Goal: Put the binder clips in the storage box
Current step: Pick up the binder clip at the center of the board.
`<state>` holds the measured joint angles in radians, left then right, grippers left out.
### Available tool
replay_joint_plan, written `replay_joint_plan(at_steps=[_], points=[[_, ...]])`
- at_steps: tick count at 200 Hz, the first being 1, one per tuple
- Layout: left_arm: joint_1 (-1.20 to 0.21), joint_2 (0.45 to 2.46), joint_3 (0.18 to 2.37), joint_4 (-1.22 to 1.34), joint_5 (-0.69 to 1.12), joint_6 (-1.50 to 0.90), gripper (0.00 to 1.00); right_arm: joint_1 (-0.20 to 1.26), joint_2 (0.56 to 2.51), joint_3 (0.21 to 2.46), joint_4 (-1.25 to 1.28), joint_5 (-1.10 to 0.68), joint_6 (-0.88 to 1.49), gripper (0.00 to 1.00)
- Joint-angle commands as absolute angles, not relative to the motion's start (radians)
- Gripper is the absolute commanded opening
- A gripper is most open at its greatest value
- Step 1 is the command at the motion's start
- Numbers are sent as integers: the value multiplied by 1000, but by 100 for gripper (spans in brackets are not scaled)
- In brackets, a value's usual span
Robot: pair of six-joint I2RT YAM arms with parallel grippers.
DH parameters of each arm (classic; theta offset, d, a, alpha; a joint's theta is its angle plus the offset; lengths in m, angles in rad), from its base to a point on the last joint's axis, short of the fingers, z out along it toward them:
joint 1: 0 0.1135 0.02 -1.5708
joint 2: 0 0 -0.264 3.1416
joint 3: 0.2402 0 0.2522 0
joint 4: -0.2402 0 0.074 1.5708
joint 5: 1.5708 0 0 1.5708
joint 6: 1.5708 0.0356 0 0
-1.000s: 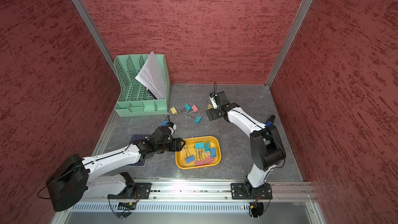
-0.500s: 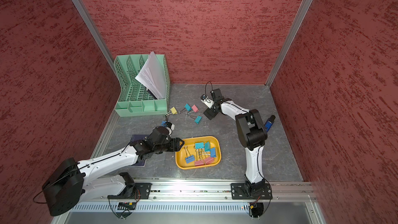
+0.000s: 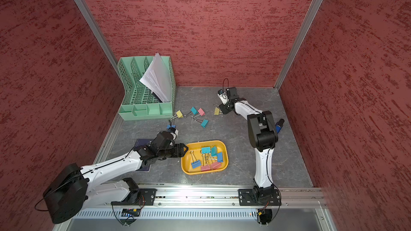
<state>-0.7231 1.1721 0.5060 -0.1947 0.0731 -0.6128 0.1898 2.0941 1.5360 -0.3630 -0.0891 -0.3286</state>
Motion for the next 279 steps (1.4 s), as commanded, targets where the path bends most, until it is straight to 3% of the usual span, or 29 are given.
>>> replay_joint_plan(at_steps=[1,130,279], points=[[-713,1163,497,-189,86,-606,79,130,2037,1539,-411,-91,-167,37],[-699,1156,480,-183,88,-604,79,104,2236,1750,-602,-179,-91,38],[-693,1131,462,-189,90,-603,79,186,2272,1785,-739,-71,-117,41]])
